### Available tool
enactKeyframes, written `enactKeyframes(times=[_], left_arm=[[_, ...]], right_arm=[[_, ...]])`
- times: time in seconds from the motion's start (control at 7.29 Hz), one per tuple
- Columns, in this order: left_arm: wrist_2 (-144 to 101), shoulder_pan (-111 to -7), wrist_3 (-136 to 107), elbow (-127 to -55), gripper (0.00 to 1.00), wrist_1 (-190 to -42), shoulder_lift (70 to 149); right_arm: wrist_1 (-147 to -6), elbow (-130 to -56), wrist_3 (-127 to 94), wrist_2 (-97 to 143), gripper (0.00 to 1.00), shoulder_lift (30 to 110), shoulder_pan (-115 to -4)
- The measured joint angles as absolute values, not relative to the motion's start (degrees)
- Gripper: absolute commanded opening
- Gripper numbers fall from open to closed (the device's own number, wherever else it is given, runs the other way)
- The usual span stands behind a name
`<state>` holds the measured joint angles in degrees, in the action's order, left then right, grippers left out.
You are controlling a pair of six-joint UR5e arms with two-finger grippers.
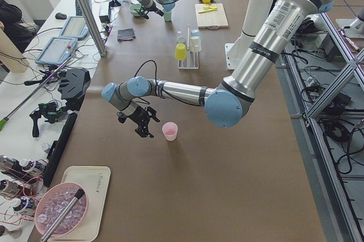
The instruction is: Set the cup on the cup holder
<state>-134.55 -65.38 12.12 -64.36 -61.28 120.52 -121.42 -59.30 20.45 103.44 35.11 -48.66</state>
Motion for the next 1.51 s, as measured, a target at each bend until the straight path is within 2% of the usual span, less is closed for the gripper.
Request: enactKeyframes(times=[0.55,1.51], left_arm=[[-135.0,-62.0,12.2,-62.6,0.97,-60.3,121.0],[-132.5,-59.8,18.6,-59.6,0.97,-58.3,121.0]], right_arm=[[-121.7,-56.0,23.2,97.8,0.99,35.5,-44.6],[-121.4,-55.4,28.1,95.4,0.99,38.1,-43.5]])
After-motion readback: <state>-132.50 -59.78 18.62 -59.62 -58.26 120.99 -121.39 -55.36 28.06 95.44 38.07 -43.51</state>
